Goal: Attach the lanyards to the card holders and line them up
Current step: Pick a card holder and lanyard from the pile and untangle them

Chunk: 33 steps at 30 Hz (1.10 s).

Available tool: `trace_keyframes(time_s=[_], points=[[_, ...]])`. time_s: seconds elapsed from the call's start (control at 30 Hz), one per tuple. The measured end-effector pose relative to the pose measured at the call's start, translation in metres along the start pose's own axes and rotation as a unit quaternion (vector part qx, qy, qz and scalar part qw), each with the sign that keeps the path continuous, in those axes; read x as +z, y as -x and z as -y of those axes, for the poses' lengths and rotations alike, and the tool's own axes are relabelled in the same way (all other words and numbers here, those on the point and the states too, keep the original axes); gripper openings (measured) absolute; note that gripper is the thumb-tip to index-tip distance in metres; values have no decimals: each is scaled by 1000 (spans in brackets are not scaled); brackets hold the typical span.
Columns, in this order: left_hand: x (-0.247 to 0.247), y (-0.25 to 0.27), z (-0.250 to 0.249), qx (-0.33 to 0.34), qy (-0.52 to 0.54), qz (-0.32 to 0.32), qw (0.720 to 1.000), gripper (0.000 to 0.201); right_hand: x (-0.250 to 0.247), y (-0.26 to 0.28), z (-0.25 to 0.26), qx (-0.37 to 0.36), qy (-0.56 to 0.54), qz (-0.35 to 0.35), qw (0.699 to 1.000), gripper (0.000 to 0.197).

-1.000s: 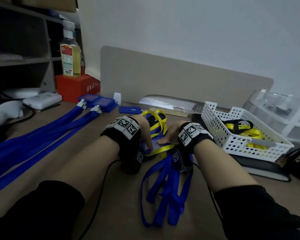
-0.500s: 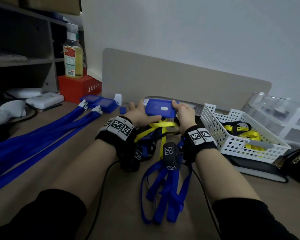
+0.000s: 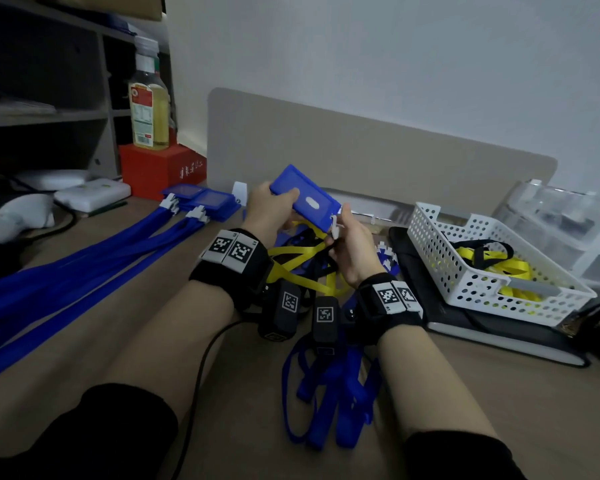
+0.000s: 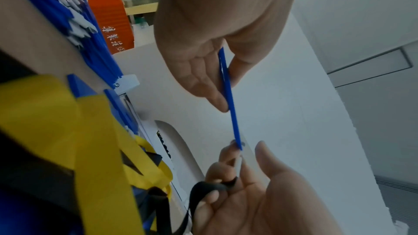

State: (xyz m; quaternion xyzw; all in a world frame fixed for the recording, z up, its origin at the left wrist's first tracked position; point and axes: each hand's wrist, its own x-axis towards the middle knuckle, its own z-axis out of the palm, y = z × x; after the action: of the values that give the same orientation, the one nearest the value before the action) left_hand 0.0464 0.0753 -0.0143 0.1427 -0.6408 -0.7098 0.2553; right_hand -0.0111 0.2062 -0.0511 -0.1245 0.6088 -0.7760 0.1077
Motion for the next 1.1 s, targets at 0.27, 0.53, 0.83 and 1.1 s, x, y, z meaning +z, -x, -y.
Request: trace_keyframes(time_s=[0.27, 0.53, 0.83, 1.1], points=[[-4, 7, -6, 111, -93, -18, 989, 10, -3, 1, 0, 12, 87, -2, 996, 26], [-1, 26, -37, 168, -109, 35, 979, 6, -8, 5, 10, 47, -127, 74, 988, 20], [-2, 14, -25, 206, -189, 41, 959, 34, 5, 10, 15, -2, -8, -34, 999, 31], [8, 31, -33, 276, -302, 56, 911, 22, 12, 10, 20, -13, 0, -78, 997, 32]])
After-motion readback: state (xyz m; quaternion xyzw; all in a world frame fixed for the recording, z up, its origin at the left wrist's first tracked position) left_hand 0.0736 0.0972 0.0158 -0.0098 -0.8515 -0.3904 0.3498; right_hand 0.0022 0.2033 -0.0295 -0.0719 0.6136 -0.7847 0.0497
